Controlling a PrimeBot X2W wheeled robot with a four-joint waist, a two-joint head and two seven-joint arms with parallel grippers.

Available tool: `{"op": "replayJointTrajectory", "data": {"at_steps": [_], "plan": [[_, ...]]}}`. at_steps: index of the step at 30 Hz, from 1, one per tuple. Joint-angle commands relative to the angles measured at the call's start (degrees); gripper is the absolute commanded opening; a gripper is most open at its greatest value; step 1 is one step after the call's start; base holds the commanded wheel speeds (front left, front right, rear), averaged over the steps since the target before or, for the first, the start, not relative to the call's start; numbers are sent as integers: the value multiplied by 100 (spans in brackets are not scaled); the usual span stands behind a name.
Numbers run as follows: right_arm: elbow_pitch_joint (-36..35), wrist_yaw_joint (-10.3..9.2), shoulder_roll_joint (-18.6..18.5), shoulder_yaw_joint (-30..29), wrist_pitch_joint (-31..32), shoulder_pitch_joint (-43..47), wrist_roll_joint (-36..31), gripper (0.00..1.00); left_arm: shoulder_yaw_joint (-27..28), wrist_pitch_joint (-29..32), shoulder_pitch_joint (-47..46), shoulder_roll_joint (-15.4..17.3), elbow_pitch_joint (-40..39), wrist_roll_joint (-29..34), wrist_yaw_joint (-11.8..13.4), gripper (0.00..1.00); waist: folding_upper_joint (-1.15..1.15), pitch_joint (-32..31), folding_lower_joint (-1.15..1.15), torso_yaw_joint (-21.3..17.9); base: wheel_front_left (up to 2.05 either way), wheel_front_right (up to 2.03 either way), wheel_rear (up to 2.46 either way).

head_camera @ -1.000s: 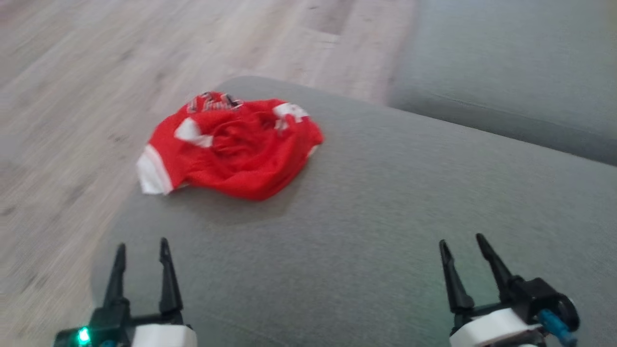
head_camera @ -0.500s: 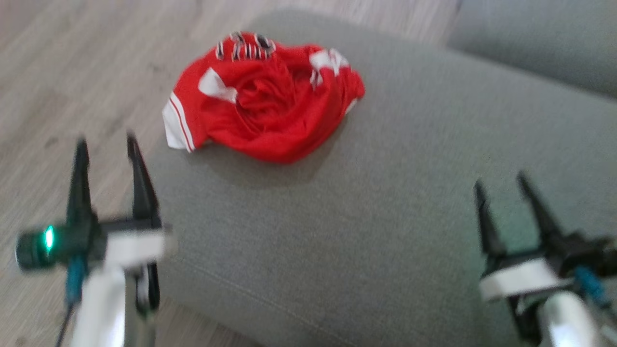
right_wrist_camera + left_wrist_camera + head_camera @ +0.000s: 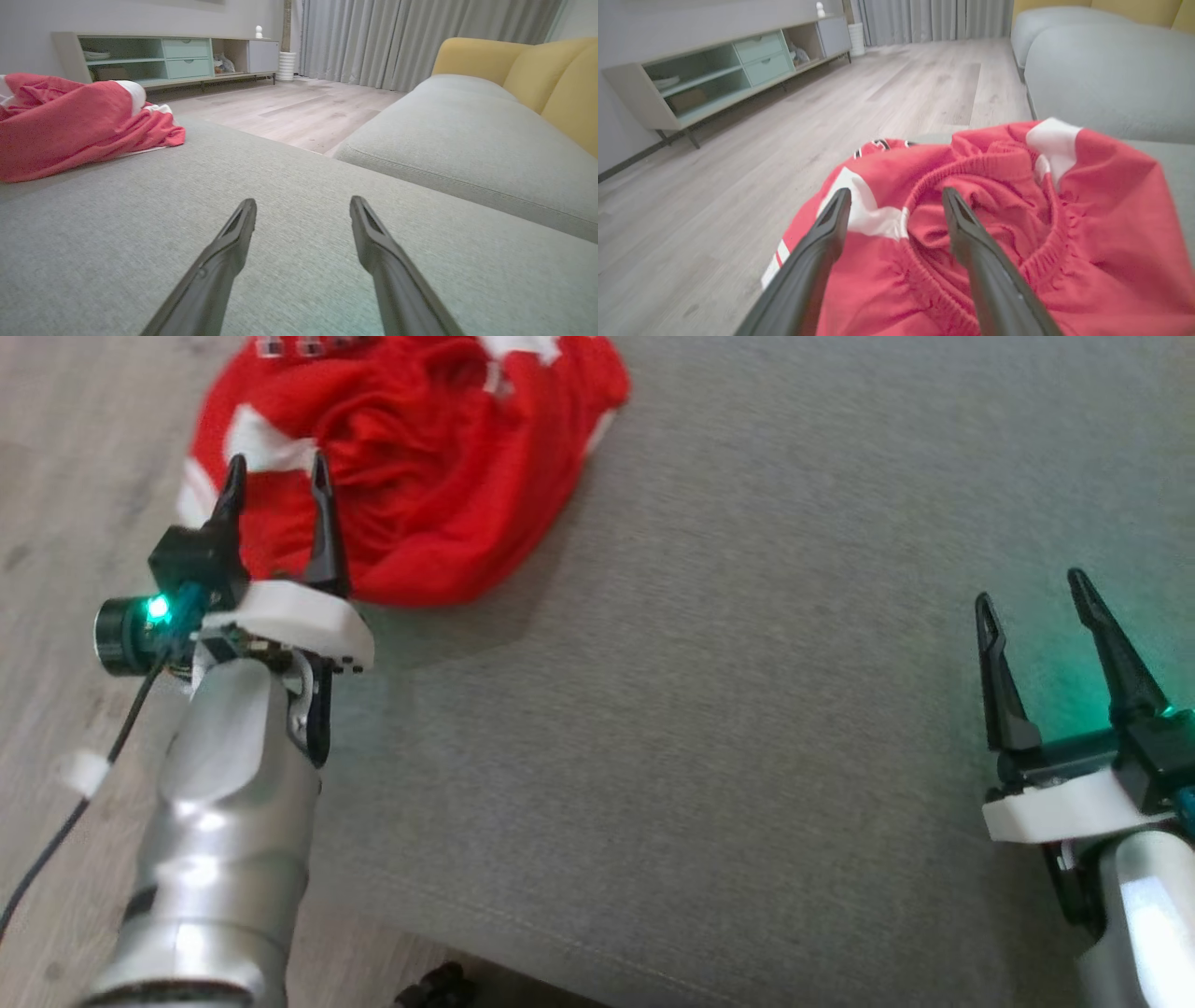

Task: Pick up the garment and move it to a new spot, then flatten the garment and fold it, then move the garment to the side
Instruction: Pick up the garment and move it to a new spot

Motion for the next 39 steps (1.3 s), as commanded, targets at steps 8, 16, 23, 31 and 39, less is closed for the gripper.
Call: {"op": "replayJointTrajectory", "data": {"at_steps": [8, 16, 23, 31, 39], "plan": [[-282, 43, -123, 179, -61, -108, -4, 100, 147, 77, -766, 469, 1513, 71, 608, 100, 0, 448, -2, -541, 0, 0, 0], [-306, 43, -175, 175, -61, -183, -19, 100, 194, -18, -1011, 572, 1703, 44, 1013, 39, 0, 651, -2, -589, 0, 0, 0], [-202, 43, -3, 348, -61, -323, 79, 100, 147, -27, -862, 716, 107, 168, 1175, 0, 0, 409, -2, -705, 0, 0, 0], [-84, 43, 467, 594, -61, -411, 207, 100, -314, -28, -844, 953, -1772, 544, 973, 0, 0, -446, -2, -1394, 0, 0, 0], [24, 43, 822, 809, -61, -269, 432, 100, -876, 16, -1187, 1135, -2398, 827, 546, 0, 0, -1485, -2, -2922, 0, 0, 0]]}}
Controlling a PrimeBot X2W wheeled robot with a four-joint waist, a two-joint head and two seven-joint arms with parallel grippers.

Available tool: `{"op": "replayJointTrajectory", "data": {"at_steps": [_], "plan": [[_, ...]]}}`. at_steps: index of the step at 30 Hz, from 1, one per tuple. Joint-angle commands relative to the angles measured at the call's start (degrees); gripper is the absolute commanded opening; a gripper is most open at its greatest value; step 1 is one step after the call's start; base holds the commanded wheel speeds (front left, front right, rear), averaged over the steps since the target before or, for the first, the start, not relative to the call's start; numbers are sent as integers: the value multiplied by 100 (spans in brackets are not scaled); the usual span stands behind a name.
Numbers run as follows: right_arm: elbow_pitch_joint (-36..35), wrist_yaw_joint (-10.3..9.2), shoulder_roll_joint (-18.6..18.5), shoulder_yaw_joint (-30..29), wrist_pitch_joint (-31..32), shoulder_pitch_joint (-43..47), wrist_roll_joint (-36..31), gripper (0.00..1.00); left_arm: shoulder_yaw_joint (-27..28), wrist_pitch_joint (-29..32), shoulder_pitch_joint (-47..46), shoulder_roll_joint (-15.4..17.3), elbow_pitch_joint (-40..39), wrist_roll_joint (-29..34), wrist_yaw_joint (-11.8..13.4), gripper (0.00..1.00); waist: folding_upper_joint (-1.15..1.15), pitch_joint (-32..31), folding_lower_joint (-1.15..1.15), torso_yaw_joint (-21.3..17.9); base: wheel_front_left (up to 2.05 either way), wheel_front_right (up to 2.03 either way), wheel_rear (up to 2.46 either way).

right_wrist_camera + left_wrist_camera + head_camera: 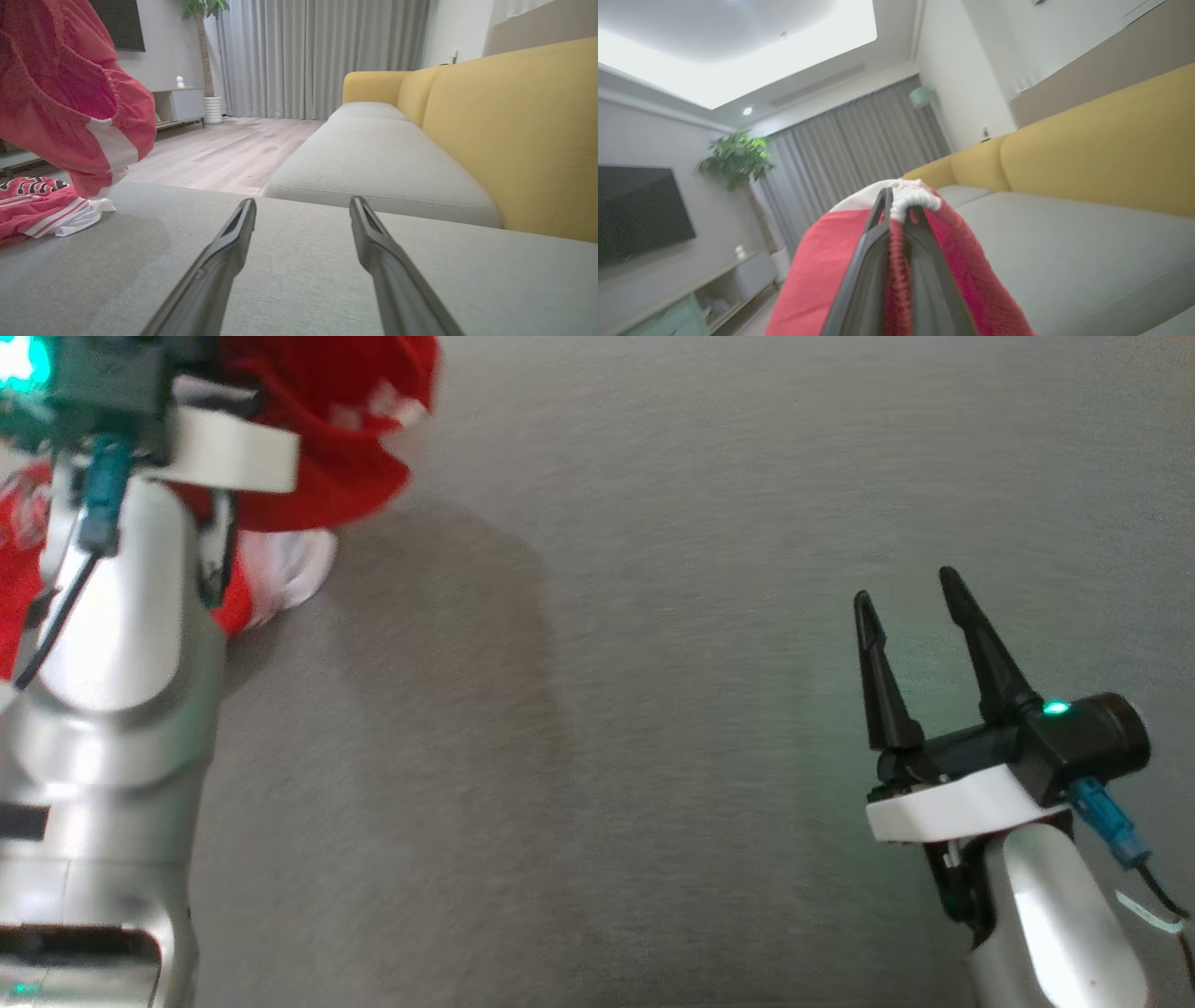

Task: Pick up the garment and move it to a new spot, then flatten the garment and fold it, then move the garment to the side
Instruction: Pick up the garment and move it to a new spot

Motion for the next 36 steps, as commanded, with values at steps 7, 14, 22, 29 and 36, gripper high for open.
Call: {"op": "replayJointTrajectory", "data": {"at_steps": [7, 14, 22, 29, 36], "plan": [[-232, 42, 103, 385, -30, 57, 413, 100, -418, 217, -933, -217, -433, 131, -214, 0, 0, -1014, 1, -2059, 0, 0, 0], [-370, 42, 105, 568, -30, -5, 608, 100, -554, 319, -747, -792, 502, -587, -367, 0, 0, -758, 1, -2601, 0, 0, 0], [-298, 42, 105, 610, -30, -1, 674, 100, -960, -11, 457, -893, 1577, -1286, -563, 16, 0, -399, 1, -2603, 0, 0, 0], [-129, 42, 106, 402, -30, 166, 470, 100, -1226, -28, 1726, -897, 1030, -1748, -194, 100, 0, -507, 1, -2161, 0, 0, 0], [50, 42, 106, 29, -30, 737, 146, 100, -1170, -29, 3384, -897, -593, -1862, 176, 100, 0, -1207, 1, -1415, 0, 0, 0]]}}
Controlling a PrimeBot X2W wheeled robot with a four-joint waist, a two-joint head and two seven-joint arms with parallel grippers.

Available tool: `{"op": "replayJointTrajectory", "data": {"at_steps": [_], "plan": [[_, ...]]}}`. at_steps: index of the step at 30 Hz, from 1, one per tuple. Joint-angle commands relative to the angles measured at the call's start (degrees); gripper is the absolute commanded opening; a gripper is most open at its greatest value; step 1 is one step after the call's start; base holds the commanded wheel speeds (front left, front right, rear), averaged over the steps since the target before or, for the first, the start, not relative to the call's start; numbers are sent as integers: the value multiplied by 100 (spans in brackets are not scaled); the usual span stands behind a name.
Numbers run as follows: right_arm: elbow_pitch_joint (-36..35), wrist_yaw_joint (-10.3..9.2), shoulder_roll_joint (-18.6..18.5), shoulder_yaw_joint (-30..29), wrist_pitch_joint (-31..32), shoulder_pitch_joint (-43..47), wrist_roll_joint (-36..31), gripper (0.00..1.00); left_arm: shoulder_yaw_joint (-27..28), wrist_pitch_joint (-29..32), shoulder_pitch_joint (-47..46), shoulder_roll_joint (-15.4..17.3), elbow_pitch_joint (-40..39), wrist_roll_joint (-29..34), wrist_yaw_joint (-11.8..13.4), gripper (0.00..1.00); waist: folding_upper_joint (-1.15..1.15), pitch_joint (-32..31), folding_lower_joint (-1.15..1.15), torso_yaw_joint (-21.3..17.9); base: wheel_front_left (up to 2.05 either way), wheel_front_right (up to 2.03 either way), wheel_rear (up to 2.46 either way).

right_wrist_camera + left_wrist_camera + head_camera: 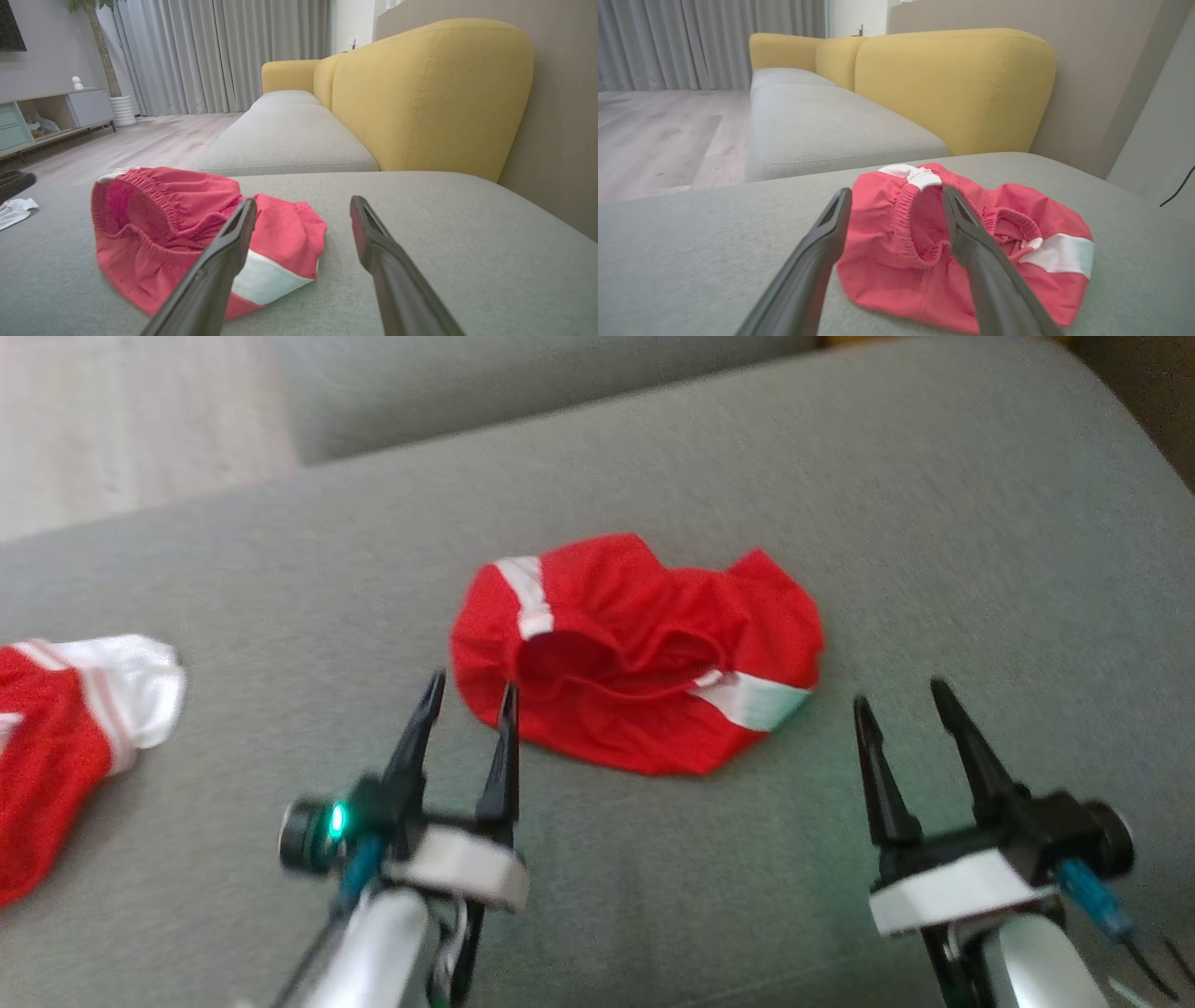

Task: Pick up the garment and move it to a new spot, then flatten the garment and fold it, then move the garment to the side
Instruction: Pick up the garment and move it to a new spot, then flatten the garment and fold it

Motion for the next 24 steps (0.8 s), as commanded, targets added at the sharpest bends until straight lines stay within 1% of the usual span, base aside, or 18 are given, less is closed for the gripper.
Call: {"op": "replayJointTrajectory", "data": {"at_steps": [1, 6, 8, 10, 14, 17, 24], "plan": [[-173, 42, -8, 70, -30, -46, -27, 100, 263, -54, -8, 78, -338, 79, 112, 100, 0, -367, 1, 373, 0, 0, 0], [-123, 42, -8, -107, -30, 316, -49, 100, 553, -54, 861, 78, -1160, 403, 581, 100, 0, -673, 1, 733, 0, 0, 0], [-91, 42, -8, -105, -30, 428, -38, 100, 646, -54, 1166, 78, -1447, 672, 700, 100, 0, -766, 1, 825, 0, 0, 0], [-59, 42, -8, -84, -30, 539, -16, 100, 741, -54, 1497, 78, -1696, 792, 772, 100, 0, -875, 1, 887, 0, 0, 0], [-101, 42, -8, -73, -30, 808, 125, 100, 789, -54, 2135, 78, -2062, 1041, 725, 100, 0, -1111, 1, 950, 0, 0, 0], [-156, 42, -8, -10, -30, 981, 133, 100, 785, -54, 2475, 101, -2155, 1238, 708, 100, 0, -1214, 1, 975, 0, 0, 0], [-188, 42, -8, 168, -30, 1159, 185, 100, 925, -54, 2777, 94, -2101, 1253, 739, 100, 0, -1339, 1, 1010, 0, 0, 0]]}}
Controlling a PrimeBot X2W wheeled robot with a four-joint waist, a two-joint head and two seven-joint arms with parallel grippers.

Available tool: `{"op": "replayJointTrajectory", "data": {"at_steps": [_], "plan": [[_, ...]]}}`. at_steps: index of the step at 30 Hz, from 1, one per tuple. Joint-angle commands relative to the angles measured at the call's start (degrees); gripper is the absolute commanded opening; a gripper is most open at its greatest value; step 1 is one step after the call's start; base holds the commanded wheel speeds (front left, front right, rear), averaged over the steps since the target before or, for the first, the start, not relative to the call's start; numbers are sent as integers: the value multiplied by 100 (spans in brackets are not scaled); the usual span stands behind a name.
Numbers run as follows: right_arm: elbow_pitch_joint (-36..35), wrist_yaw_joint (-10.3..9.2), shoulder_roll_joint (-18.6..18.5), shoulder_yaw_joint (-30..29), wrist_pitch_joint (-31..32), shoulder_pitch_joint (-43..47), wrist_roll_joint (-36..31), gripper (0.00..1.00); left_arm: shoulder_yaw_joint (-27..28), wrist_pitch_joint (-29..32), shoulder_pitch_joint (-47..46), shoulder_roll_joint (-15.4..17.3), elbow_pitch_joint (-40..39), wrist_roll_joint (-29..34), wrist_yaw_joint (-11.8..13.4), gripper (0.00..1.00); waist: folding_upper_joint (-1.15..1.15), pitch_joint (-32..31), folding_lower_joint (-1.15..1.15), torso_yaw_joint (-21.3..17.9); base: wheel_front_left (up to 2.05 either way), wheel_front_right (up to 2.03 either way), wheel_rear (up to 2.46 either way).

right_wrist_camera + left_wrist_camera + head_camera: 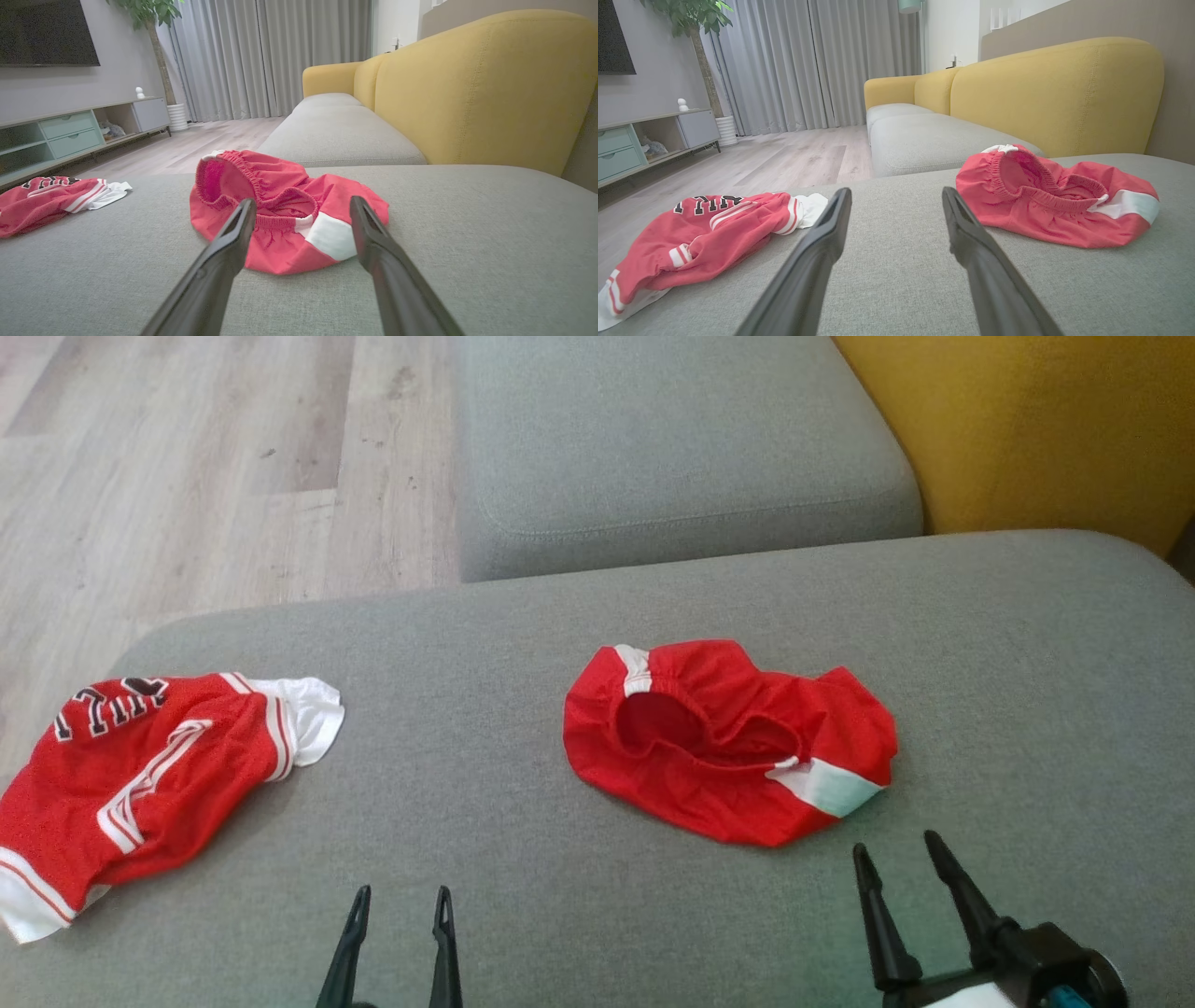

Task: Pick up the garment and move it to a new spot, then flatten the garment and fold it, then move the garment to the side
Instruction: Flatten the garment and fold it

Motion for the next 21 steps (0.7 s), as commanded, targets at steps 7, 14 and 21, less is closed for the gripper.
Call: {"op": "replayJointTrajectory", "data": {"at_steps": [7, 14, 21], "plan": [[-205, 42, -26, 221, -33, -117, 43, 100, 243, -53, -124, -17, -159, 30, 7, 100, 0, -90, 1, 52, 0, 0, 0], [-194, 42, -26, 200, -33, -79, 34, 100, 236, -53, -82, -22, -132, 42, -24, 100, 0, -114, 1, 108, 0, 0, 0], [-189, 42, -26, 166, -33, -83, 50, 100, 200, -53, -101, -24, -115, 70, -32, 100, 0, -62, 1, 170, 0, 0, 0]]}}
